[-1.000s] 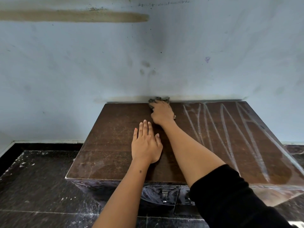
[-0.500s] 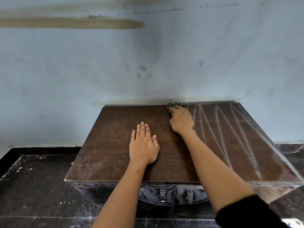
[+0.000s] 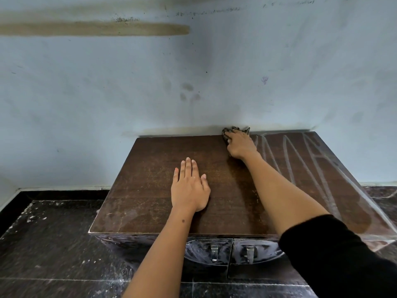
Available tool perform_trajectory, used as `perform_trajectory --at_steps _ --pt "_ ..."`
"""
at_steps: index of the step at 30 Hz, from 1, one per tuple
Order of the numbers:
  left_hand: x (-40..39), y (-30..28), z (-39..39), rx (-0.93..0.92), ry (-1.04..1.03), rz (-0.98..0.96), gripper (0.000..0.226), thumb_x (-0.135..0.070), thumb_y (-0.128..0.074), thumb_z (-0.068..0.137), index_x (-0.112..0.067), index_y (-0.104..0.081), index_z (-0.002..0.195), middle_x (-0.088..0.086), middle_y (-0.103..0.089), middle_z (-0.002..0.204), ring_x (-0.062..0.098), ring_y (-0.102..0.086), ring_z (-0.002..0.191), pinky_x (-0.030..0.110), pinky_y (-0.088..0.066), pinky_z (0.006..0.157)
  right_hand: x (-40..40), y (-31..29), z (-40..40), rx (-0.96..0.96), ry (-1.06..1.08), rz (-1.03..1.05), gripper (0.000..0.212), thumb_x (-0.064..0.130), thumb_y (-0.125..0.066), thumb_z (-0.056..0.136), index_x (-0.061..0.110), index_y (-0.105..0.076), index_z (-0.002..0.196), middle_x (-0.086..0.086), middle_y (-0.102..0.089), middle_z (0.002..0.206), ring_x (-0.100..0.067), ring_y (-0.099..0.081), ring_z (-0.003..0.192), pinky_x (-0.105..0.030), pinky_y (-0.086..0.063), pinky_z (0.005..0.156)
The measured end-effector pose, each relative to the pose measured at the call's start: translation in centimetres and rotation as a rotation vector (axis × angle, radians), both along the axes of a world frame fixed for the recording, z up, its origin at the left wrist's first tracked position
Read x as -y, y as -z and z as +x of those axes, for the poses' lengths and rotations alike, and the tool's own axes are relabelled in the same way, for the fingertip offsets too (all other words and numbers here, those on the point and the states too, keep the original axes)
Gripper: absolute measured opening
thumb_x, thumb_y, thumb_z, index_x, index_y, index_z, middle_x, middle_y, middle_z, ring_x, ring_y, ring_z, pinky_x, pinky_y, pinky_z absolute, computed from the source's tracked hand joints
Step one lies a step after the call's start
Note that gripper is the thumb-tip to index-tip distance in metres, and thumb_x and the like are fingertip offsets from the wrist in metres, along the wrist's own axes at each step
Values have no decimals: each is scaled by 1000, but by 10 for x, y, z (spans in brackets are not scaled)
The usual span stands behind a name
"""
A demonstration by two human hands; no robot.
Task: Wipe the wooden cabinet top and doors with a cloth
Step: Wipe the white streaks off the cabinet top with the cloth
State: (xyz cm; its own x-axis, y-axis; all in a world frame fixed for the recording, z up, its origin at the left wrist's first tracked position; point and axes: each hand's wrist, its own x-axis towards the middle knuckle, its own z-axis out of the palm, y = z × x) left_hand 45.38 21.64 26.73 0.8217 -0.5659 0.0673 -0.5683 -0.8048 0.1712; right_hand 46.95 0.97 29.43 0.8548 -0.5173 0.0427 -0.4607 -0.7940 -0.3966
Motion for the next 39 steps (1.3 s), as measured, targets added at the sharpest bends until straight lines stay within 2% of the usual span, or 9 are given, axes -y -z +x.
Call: perform_trajectory --at_steps 5,11,20,28,36,39 --pt "1 2 -1 -4 1 3 59 -38 -13 101 -10 -2 151 7 3 160 19 5 147 35 4 117 -24 9 -39 65 4 -50 45 18 -39 98 19 -38 143 -8 -31 152 -26 -27 139 -39 -20 115" --pt "3 0 -4 -23 -10 15 59 -37 -13 101 -7 -2 151 9 3 160 21 6 147 35 5 117 -84 26 -123 176 106 -117 43 22 -36 99 25 -40 142 -1 -33 151 -19 -25 141 -34 -16 116" --pt "11 1 -55 -48 -37 18 66 -42 -14 100 -1 1 149 17 6 158 27 7 146 38 7 117 -47 5 -66 16 4 -28 45 20 -36 100 22 -34 145 -4 -26 154 -22 -20 143 -37 -14 118" --pt "11 8 -64 9 -6 -38 66 -41 -16 99 -1 -4 150 16 0 158 26 2 147 37 3 118 -105 30 -172 189 81 -121 41 23 -37 99 27 -44 139 1 -38 149 -16 -28 139 -32 -17 115" --pt "8 1 -70 37 80 -8 62 -38 -17 101 -1 -6 150 16 -1 159 25 3 147 36 6 118 -71 5 -117 68 49 -44 45 20 -35 99 23 -36 144 -4 -29 153 -21 -21 142 -37 -15 118" --pt "8 1 -71 43 149 7 59 -36 -16 102 -4 -7 151 12 -1 159 21 3 147 34 6 118 -78 7 -131 97 53 -73 44 21 -34 100 23 -37 144 -3 -30 152 -21 -21 142 -36 -14 118"
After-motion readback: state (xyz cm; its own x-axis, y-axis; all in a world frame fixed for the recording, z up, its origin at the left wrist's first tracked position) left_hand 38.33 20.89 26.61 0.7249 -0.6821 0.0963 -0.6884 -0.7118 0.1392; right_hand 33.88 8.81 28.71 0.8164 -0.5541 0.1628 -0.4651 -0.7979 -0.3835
